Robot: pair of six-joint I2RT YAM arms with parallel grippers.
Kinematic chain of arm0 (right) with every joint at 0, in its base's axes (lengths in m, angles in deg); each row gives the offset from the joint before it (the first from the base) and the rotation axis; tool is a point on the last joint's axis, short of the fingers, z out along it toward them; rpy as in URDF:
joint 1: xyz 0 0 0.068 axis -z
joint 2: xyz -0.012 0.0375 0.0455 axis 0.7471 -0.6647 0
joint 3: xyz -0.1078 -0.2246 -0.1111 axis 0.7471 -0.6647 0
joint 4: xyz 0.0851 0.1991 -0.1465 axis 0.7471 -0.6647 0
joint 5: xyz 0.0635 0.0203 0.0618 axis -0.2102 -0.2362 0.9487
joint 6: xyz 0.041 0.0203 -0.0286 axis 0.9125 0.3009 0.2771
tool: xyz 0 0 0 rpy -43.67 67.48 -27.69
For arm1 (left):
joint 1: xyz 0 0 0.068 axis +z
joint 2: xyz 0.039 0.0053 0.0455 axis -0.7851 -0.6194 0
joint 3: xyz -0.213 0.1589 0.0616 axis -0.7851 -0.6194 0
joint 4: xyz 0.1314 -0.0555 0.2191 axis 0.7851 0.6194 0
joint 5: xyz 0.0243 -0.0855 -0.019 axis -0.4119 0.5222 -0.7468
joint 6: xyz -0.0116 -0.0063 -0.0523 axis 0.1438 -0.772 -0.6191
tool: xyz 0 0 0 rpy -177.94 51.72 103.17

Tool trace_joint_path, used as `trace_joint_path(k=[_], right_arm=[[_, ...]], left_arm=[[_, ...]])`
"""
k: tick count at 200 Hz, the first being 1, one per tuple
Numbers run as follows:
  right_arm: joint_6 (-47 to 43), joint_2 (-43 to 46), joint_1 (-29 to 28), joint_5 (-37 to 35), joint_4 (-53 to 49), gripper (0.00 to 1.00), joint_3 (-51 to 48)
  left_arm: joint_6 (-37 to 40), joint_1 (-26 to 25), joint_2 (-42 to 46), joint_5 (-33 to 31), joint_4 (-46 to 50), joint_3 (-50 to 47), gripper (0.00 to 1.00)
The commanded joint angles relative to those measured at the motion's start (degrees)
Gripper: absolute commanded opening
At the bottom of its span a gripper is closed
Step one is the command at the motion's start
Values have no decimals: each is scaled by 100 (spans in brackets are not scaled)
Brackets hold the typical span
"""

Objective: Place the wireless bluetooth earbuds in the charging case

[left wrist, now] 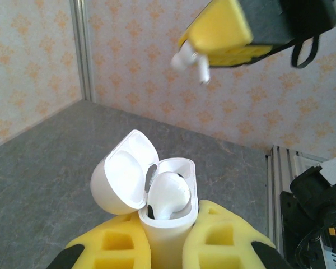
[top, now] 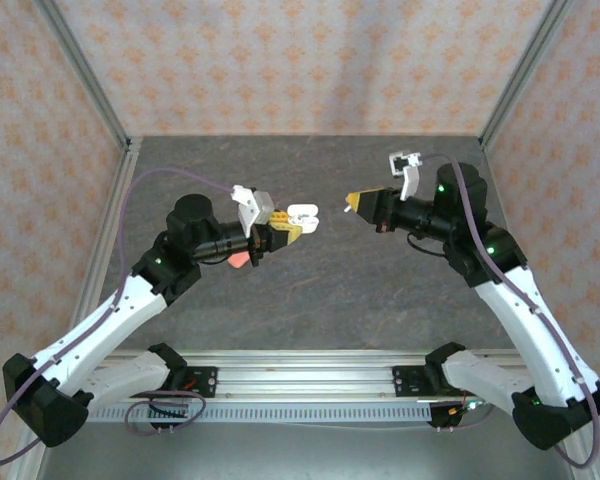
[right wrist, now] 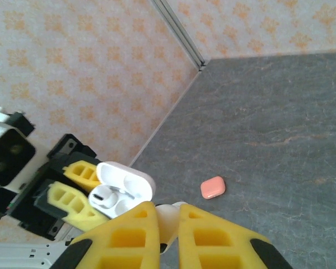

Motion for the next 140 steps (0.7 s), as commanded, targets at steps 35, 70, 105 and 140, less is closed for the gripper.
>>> trace_joint_path(k=[35,70,105,140], right_arm=[[23,50,-89,245,418,12,168],[-213,-281,-135,-235,249,11,883],[-1130,-534,-143,-190,-1193,11,1683],[-1329,238,-138,25,-235,13,528]], left_arm=[[-116,30,-247,581,-305,408,0],[-136,35,-975,560,-393,1092,0],[-108,43,-1291,795,66,1555,0],[-173,40,-1371,1104,-135,1553,0]])
